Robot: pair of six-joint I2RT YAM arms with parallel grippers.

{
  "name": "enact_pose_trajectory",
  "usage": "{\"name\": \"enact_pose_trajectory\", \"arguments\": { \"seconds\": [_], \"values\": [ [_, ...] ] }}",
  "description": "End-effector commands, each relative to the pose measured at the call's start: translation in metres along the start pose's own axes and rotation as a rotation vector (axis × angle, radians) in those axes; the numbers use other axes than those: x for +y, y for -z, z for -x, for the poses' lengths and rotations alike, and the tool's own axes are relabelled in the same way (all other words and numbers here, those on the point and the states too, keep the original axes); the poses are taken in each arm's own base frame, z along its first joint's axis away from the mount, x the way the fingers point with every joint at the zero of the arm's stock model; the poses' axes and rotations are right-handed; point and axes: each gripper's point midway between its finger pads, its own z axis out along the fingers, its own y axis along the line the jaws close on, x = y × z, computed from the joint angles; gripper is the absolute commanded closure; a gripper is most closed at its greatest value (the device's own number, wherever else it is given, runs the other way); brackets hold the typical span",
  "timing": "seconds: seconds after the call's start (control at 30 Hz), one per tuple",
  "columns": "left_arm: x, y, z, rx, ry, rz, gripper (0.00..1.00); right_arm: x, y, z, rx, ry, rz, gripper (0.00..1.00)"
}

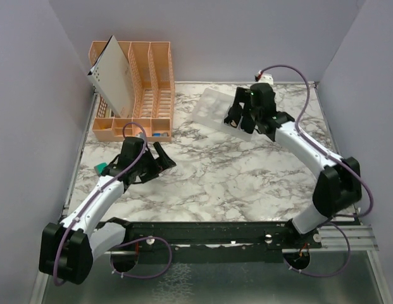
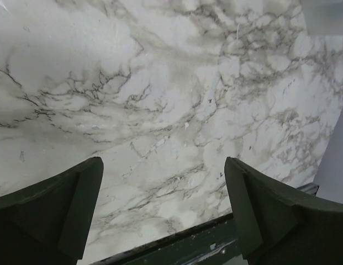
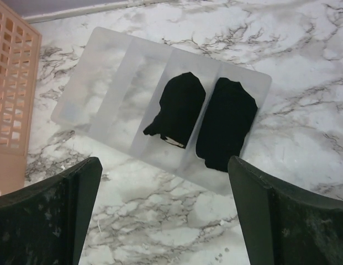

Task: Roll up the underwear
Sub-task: Reset both arms

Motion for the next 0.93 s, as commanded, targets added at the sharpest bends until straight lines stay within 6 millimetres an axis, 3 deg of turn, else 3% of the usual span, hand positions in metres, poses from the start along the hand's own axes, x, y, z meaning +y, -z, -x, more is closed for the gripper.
{"name": "enact_pose_trajectory", "arguments": {
  "seconds": [0.0, 0.17, 0.3, 0.4, 0.5, 0.67, 0.8, 0.9],
  "values": [
    [-0.006, 0.027, 0.042, -0.173, -0.088, 0.078, 0.01, -0.017, 0.040, 0.009, -0.081, -0.054, 0.064, 0.00],
    [-0.012, 0.062, 0.093, -0.347, -0.136, 0.224, 0.01, -0.070, 0.076, -0.012, -0.018, -0.064, 0.048, 0.00],
    [-0.043, 0.089, 0.131, -0.436, -0.289, 0.227, 0.01, -0.108, 0.097, -0.028, 0.007, -0.059, -0.010, 0.00],
    [-0.071, 0.108, 0.169, -0.500, -0.422, 0.251, 0.01, -0.121, 0.106, -0.039, 0.036, -0.057, -0.048, 0.00],
    [-0.089, 0.120, 0.193, -0.544, -0.439, 0.283, 0.01, -0.124, 0.115, -0.031, 0.011, -0.034, -0.057, 0.00],
    [-0.096, 0.125, 0.196, -0.583, -0.405, 0.252, 0.01, -0.145, 0.135, -0.013, -0.039, -0.019, -0.166, 0.00],
    [-0.083, 0.124, 0.190, -0.602, -0.365, 0.271, 0.01, -0.140, 0.143, -0.008, -0.063, -0.044, -0.142, 0.00],
    [-0.074, 0.120, 0.186, -0.593, -0.351, 0.291, 0.01, -0.126, 0.146, -0.004, -0.073, -0.044, -0.058, 0.00]
  ]
}}
